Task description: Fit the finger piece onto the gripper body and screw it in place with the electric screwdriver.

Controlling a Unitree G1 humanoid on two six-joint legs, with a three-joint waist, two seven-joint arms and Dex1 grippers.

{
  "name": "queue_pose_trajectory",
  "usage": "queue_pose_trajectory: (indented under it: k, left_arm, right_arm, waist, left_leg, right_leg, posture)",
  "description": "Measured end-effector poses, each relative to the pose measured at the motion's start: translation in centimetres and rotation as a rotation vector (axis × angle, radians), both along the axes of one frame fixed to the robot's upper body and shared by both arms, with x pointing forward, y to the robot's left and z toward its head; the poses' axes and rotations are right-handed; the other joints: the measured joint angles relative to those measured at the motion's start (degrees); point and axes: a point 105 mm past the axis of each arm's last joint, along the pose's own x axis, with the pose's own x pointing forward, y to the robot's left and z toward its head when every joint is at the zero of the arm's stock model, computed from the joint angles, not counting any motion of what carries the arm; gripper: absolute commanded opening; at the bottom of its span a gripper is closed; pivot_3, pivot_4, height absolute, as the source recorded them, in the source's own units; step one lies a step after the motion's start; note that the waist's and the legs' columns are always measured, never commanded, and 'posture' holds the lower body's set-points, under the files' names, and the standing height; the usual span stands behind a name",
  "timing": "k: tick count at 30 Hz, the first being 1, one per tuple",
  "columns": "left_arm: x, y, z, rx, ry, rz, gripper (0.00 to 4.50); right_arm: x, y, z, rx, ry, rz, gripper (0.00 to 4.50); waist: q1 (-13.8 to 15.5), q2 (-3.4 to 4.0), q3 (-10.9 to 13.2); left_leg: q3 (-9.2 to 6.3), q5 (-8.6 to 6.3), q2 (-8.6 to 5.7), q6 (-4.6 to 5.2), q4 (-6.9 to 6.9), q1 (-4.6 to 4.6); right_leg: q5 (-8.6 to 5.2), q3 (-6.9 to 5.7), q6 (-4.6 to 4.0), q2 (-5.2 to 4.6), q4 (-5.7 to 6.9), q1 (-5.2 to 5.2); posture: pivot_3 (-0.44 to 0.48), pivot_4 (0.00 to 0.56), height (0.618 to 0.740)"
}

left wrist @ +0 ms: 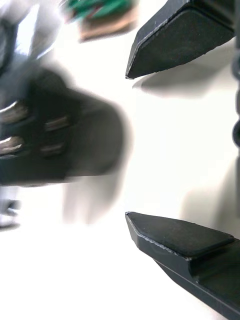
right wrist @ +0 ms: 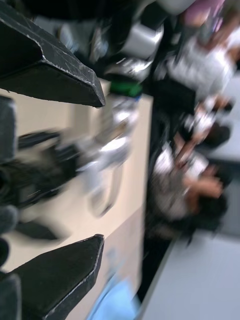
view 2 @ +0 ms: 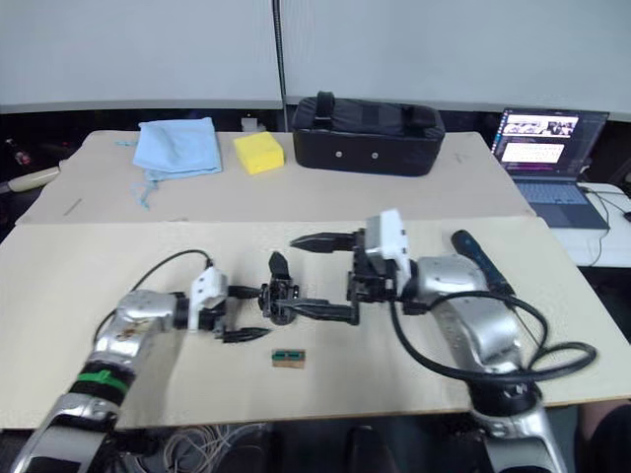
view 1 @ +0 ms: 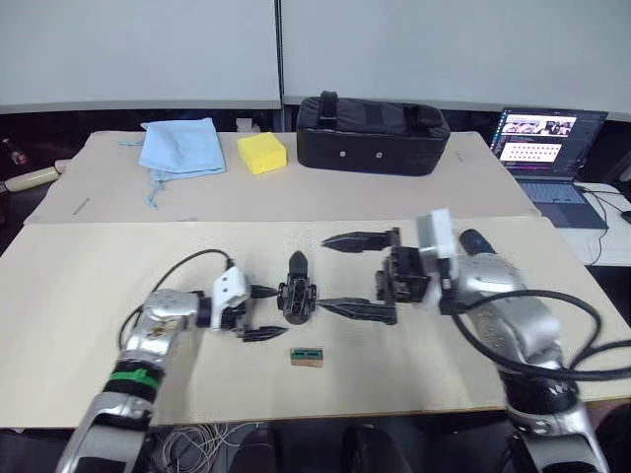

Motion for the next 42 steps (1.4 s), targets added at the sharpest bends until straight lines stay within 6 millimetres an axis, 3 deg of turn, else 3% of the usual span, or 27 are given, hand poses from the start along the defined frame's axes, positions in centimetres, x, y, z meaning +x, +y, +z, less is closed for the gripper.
queue_pose_trajectory:
  k: [5,8,10,13,15,18,22,27,29,37,42]
  left_arm:
    - [-2.0,3.1,3.3,-0.014,-0.036,-0.012,4.48]
    - [-1.6,4.9,7.1,-0.059,-0.1,0.053,4.48]
    - [-2.5,4.3,9.3,-0.079,-0.153,-0.023,4.48]
    - [-4.8,2.4,9.8,-0.057,-0.118,-0.198,4.48]
    - [-4.8,1.4,10.4,-0.078,-0.129,-0.234,4.48]
    - [-4.3,0.2,12.2,-0.116,-0.192,-0.249,4.48]
    - [-4.2,-0.8,13.0,-0.15,-0.208,-0.245,4.48]
    - [-4.1,-2.0,13.6,-0.214,-0.183,-0.237,4.48]
    - [-4.0,-2.1,13.8,-0.218,-0.185,-0.234,4.48]
    - [-4.0,-2.7,13.9,-0.226,-0.186,-0.225,4.48]
    - [-4.1,-2.5,13.8,-0.228,-0.184,-0.195,4.48]
  right_arm:
    - [-0.6,-8.2,-3.6,-0.114,0.042,-0.344,4.5]
    - [-2.3,-13.4,-4.9,-0.155,0.079,-0.553,4.5]
    - [-3.7,-16.5,-5.1,-0.168,0.098,-0.677,4.5]
    - [-6.7,-21.1,-5.8,-0.189,0.151,-0.871,4.5]
    - [-8.3,-22.8,-6.6,-0.179,0.194,-0.959,4.5]
    - [-9.4,-24.5,-7.4,-0.145,0.229,-1.069,4.5]
    - [-8.8,-25.7,-7.5,-0.129,0.26,-1.146,4.5]
    - [-2.7,-25.5,-4.6,-0.235,0.274,-1.071,4.5]
    - [-0.3,-25.4,-4.4,-0.282,0.321,-1.057,4.5]
    - [7.1,-24.5,-6.8,-0.359,0.54,-1.039,4.5]
    - [8.4,-25.1,-9.8,-0.449,0.665,-1.07,4.5]
  waist:
    - [1.56,0.0,0.03]
    - [2.07,0.03,0.03]
    - [2.15,0.04,0.03]
    - [2.14,0.15,0.01]
    - [2.19,0.14,0.01]
    - [1.61,0.18,-0.01]
    - [-0.13,0.24,-0.04]
    - [-1.56,0.18,0.01]
    - [-1.5,0.13,0.05]
    - [-0.53,0.08,0.1]
    - [-0.25,0.08,0.1]
  left_leg:
    - [0.02,-0.06,-0.07,-0.09,0.01,-0.1]
    - [0.13,-0.27,-0.07,-0.45,0.02,-0.09]
    - [0.15,-0.29,-0.05,-0.48,0.01,-0.01]
    - [0.22,-0.35,0.0,-0.54,-0.04,0.08]
    - [0.15,-0.37,0.05,-0.57,-0.04,0.07]
    - [0.14,-0.38,0.04,-0.59,-0.04,0.11]
    - [0.18,-0.37,-0.01,-0.58,-0.03,0.19]
    - [0.21,-0.23,-0.1,-0.35,-0.06,0.32]
    - [0.2,-0.13,-0.08,-0.17,-0.06,0.38]
    - [0.19,-0.09,-0.19,-0.07,-0.27,0.05]
    - [0.22,-0.18,-0.25,0.06,-0.28,-0.06]
  right_leg:
    - [-0.08,-0.05,0.12,-0.14,-0.16,0.02]
    - [-0.08,-0.01,0.16,-0.16,-0.18,0.02]
    - [-0.09,0.0,0.18,-0.15,-0.21,0.1]
    - [-0.12,0.04,0.17,-0.12,-0.24,0.12]
    - [-0.12,0.0,0.16,-0.05,-0.23,0.12]
    - [-0.11,0.06,0.17,-0.06,-0.22,0.14]
    - [-0.11,0.23,0.18,-0.08,-0.22,0.19]
    - [-0.1,0.34,0.18,-0.03,-0.14,0.22]
    - [-0.1,0.34,0.17,0.01,-0.13,0.24]
    - [-0.19,0.39,0.23,0.05,-0.25,0.02]
    - [-0.18,0.41,0.34,0.0,-0.41,0.02]
  posture:
    - [0.0,0.15,0.74]
    - [0.0,0.15,0.74]
    - [0.0,0.15,0.74]
    - [0.0,0.15,0.74]
    - [0.0,0.15,0.74]
    - [0.0,0.15,0.74]
    - [0.0,0.15,0.74]
    - [0.0,0.15,0.74]
    - [0.0,0.15,0.74]
    - [0.0,0.15,0.74]
    - [0.0,0.15,0.74]
